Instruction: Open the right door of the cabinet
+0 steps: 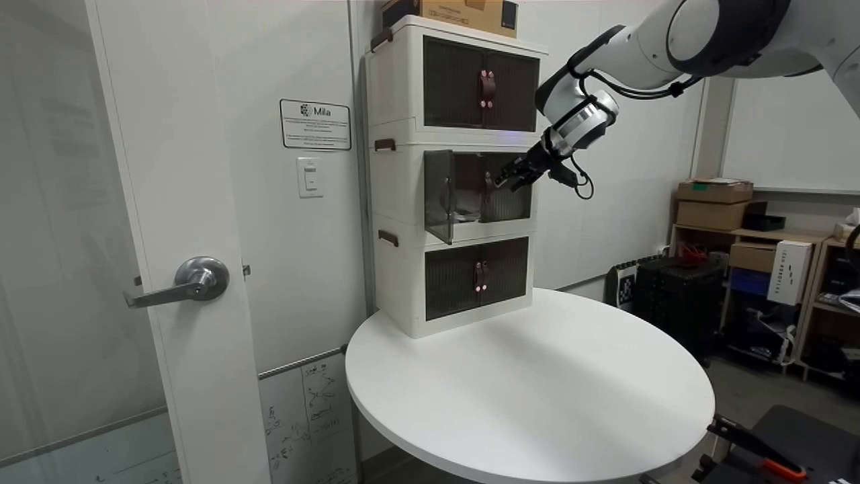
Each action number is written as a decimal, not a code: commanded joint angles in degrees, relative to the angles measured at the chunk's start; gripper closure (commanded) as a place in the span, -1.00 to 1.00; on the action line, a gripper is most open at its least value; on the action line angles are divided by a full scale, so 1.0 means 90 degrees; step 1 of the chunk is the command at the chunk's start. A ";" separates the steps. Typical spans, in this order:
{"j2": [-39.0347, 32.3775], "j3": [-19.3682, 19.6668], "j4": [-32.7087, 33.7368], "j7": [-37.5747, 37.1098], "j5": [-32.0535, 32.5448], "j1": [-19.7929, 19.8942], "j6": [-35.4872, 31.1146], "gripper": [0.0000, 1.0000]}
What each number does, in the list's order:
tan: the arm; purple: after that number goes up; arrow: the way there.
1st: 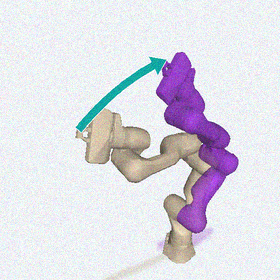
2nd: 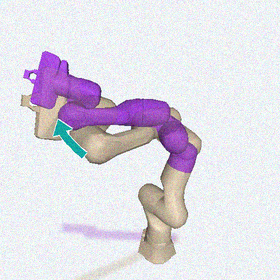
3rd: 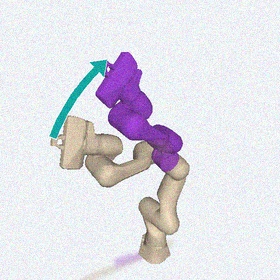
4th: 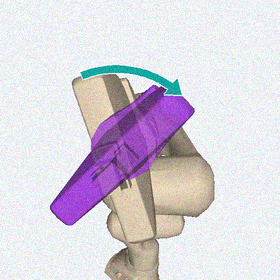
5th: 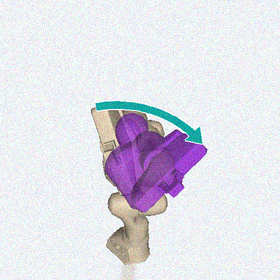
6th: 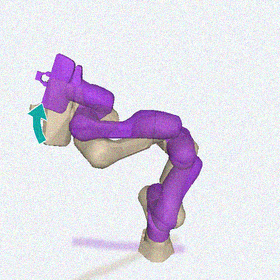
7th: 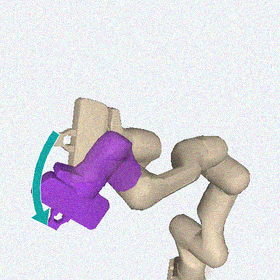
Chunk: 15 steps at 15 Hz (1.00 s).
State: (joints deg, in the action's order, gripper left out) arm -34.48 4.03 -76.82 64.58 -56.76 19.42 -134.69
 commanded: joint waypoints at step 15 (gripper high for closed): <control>-0.0246 -0.0409 0.0415 -0.0215 0.0140 -0.0068 0.0164 -1.00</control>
State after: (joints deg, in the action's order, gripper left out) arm -36.09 2.02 -75.13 64.44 -56.49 19.34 -134.63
